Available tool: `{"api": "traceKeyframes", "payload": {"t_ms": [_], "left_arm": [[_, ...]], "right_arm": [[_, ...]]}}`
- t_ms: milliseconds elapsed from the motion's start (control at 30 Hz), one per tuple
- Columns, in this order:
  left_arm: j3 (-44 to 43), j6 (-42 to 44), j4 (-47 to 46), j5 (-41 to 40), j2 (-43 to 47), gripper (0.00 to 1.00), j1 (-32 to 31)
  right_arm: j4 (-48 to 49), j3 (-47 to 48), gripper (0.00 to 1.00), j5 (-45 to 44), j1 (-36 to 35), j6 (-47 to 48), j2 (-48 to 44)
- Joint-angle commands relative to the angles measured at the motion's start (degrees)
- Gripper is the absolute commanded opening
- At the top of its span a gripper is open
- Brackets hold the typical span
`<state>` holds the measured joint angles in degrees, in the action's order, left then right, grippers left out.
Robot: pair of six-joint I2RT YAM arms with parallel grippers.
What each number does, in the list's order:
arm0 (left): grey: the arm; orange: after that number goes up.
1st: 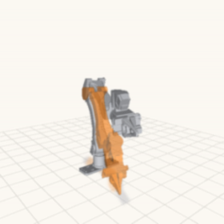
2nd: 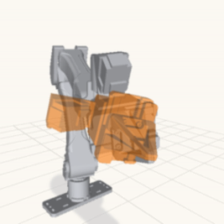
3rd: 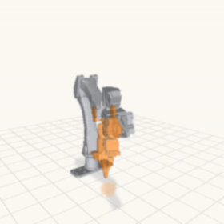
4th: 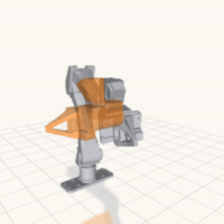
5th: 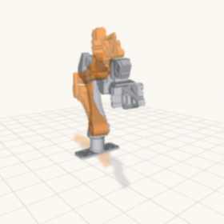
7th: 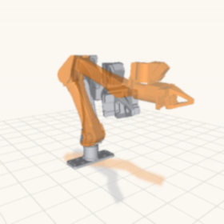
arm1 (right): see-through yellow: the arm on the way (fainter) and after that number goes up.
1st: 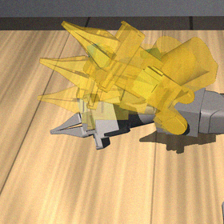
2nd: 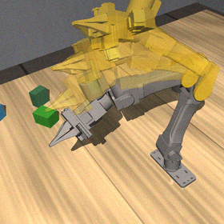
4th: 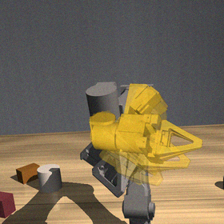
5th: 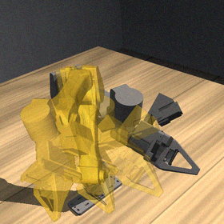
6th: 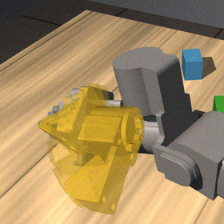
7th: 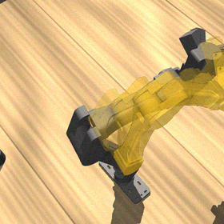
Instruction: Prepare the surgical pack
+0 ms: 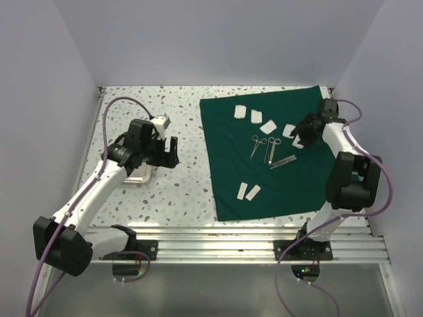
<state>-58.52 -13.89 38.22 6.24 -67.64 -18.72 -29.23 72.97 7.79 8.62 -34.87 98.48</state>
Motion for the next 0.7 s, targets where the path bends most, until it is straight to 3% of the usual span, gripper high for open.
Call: {"api": "traceKeyframes", "payload": {"t_ms": [0,667], "left_arm": [[0.1,4.7,-2.4,0.7,-0.4,0.89,-3.1],[-5.0,5.3,-2.7,3.3,-11.0,0.86,-2.5]], "right_arm": [[4.8,0.2,0.49,-3.8,0.3,0.2,2.3],[5.1,7.0,0.53,-2.5,6.0,6.2,14.9]]}}
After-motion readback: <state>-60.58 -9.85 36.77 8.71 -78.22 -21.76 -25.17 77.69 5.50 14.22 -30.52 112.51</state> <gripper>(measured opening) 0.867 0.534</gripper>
